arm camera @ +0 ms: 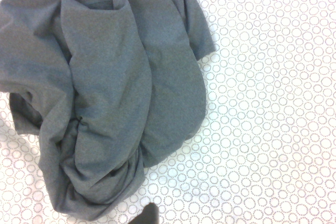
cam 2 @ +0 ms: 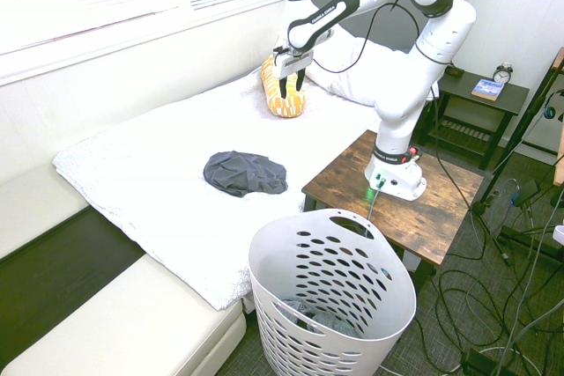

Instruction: Put my clothes in the laundry bag

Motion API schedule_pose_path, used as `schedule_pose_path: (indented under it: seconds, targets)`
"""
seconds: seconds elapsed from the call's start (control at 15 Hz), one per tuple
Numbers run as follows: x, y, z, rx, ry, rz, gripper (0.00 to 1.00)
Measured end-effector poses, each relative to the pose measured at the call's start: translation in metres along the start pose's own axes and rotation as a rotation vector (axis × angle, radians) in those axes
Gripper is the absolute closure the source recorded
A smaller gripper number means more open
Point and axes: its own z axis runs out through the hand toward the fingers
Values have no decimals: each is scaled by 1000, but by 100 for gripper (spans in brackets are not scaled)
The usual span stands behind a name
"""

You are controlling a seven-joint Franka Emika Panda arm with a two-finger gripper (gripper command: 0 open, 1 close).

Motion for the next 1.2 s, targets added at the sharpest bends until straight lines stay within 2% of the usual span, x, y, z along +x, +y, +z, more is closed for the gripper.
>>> schedule_pose_path:
  seconds: [0.33,0.53,0.87,1.2]
  targets:
    - [6,-19,9,22,17,-15,0]
    - [11,-50,40,39,31,-50,0]
    - [0,-126,133,64,-2,-118,0]
    - [-28,-174,240,47,-24,-164,0]
